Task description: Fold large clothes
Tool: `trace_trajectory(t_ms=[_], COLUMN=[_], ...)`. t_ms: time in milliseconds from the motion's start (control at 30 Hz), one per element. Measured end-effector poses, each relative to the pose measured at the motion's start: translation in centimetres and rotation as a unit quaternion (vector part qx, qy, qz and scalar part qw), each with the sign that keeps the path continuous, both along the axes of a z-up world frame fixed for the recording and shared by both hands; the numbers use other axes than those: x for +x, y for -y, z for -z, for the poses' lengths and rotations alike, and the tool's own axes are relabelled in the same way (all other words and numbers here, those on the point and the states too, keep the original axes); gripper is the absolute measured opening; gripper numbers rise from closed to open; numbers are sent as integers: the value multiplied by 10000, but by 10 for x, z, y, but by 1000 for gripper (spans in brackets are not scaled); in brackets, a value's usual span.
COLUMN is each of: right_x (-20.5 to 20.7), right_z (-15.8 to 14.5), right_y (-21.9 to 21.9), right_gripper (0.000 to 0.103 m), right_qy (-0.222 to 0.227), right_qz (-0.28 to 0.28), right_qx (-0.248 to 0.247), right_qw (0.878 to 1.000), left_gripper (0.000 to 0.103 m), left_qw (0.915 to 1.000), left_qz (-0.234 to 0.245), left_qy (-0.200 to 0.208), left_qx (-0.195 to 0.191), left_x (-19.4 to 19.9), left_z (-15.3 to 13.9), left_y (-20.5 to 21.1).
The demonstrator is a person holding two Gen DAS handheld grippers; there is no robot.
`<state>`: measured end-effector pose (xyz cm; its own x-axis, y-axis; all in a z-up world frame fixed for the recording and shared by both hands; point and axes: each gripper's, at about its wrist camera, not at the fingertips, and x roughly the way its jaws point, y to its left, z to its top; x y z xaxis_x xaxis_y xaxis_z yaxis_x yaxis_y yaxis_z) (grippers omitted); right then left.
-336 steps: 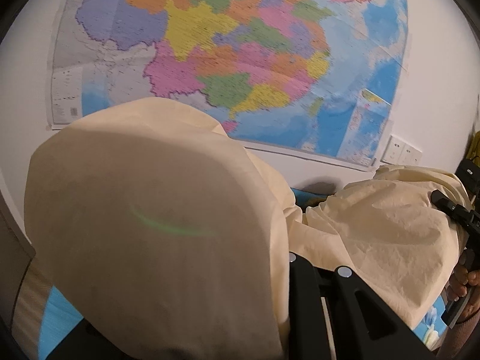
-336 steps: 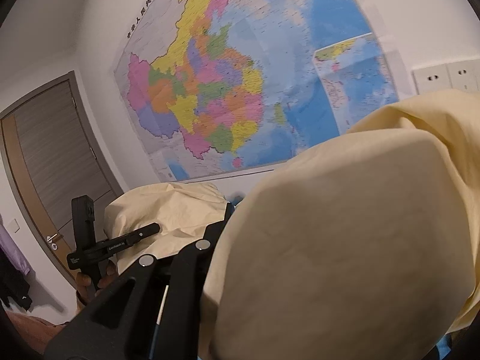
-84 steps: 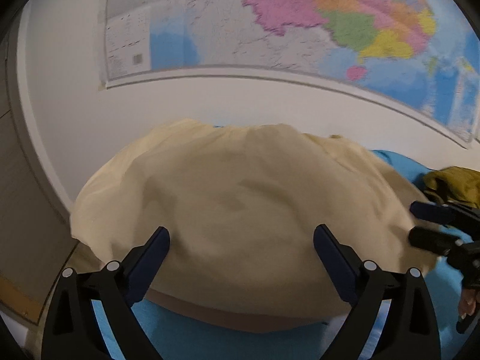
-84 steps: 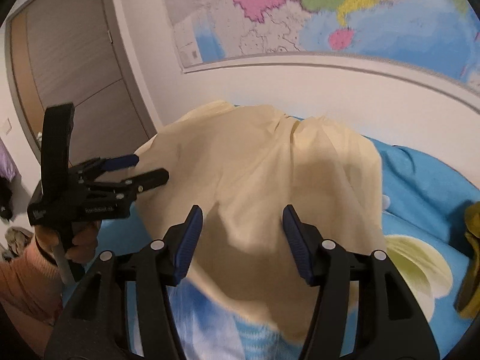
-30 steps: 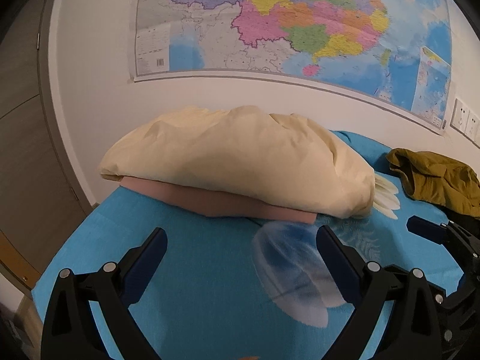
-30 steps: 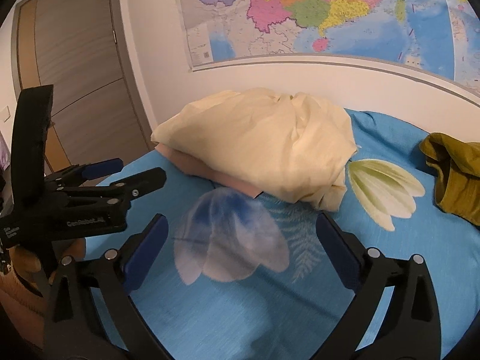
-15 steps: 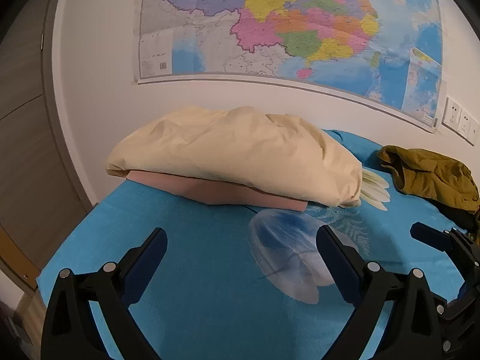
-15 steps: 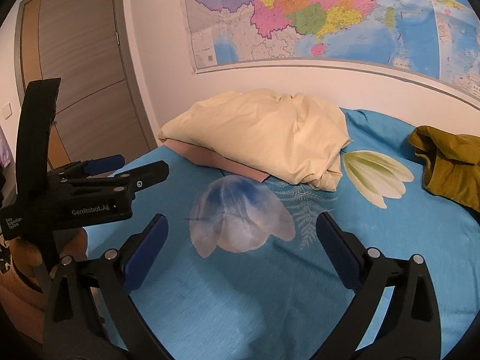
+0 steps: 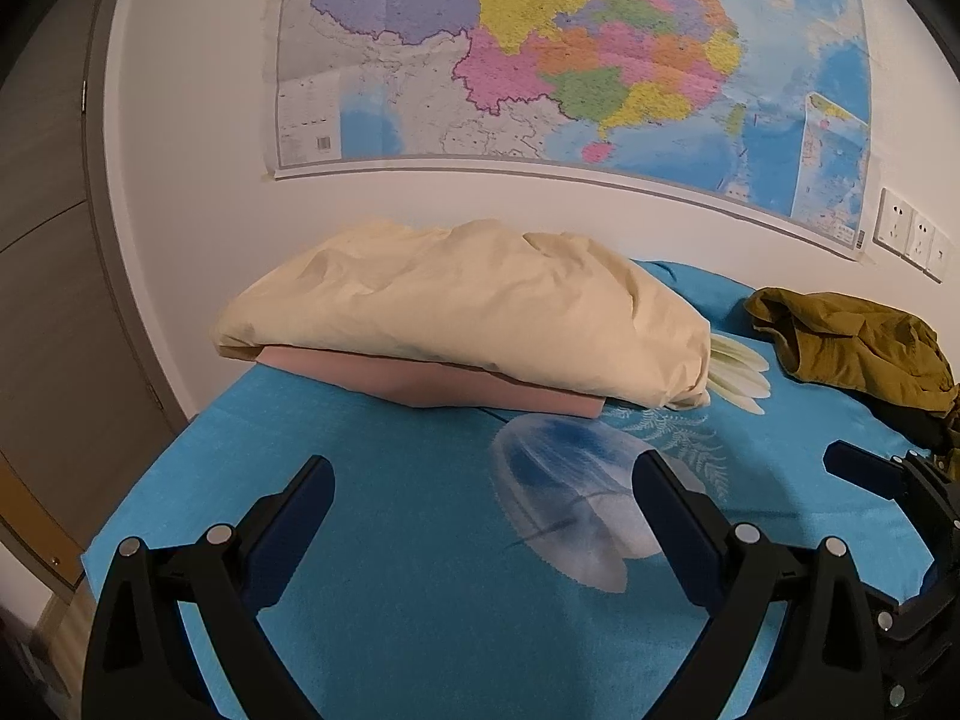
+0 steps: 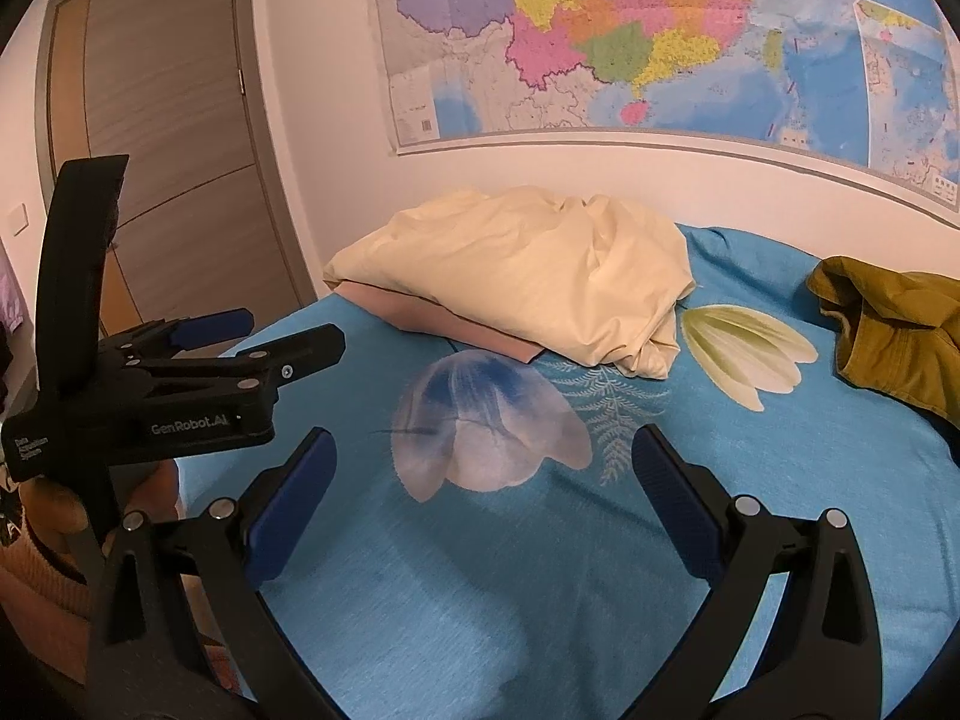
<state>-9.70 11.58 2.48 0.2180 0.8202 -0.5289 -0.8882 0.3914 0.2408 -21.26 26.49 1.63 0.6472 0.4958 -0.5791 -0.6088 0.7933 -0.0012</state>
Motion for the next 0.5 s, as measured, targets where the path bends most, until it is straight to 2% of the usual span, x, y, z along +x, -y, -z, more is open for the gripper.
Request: trace_trajectory(t_ms=[500], right_x=[-4], right_z=[0], right_y=[3], right_gripper=[97], right_qy=[-43], right_qz=[-9], right_qx=[46], right_qw=[10000], left_gripper=[96], left_qw=[10000], left_qz=[3], left_qy=[-26], left_qx=[44], left_x=[-4], left_z=[0], left_y=[2])
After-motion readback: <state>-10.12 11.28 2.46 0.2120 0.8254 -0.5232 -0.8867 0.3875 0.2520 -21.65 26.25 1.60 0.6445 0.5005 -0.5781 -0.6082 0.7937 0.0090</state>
